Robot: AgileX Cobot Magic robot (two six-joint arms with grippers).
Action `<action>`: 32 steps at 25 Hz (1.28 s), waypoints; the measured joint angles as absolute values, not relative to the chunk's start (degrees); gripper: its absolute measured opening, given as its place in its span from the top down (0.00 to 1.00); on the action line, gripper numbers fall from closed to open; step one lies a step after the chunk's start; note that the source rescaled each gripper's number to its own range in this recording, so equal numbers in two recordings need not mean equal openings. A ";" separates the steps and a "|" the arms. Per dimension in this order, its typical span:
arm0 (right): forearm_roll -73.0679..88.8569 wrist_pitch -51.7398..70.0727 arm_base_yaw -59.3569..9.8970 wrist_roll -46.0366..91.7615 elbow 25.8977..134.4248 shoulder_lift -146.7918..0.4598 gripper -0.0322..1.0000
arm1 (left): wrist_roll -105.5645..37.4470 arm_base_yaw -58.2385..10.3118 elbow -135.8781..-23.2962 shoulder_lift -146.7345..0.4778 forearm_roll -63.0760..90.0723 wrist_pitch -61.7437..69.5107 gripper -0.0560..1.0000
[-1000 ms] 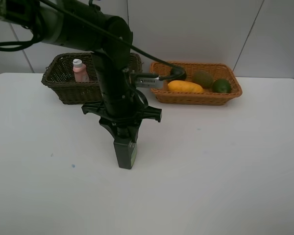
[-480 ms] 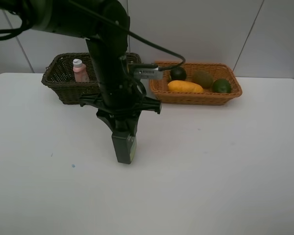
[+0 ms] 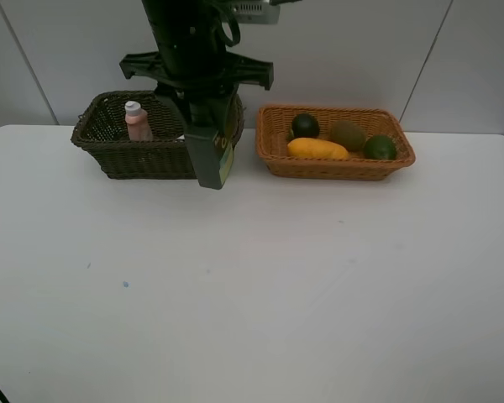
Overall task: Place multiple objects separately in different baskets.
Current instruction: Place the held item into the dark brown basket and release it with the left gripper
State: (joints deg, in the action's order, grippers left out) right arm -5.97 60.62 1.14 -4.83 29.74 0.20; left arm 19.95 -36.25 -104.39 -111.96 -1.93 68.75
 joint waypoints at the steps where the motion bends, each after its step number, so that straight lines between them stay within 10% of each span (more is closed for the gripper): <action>1: -5.97 60.62 1.14 -4.83 29.74 0.20 0.00 | 18.97 -35.67 -105.68 -111.96 -2.52 68.75 0.56; 32: -5.97 60.62 1.14 -4.83 29.74 0.20 0.00 | 3.30 -25.23 -108.12 -125.43 -22.23 47.77 0.56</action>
State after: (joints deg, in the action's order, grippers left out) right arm -5.97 60.62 1.14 -4.83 29.74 0.20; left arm 3.30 -25.23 -108.12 -125.43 -22.23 47.77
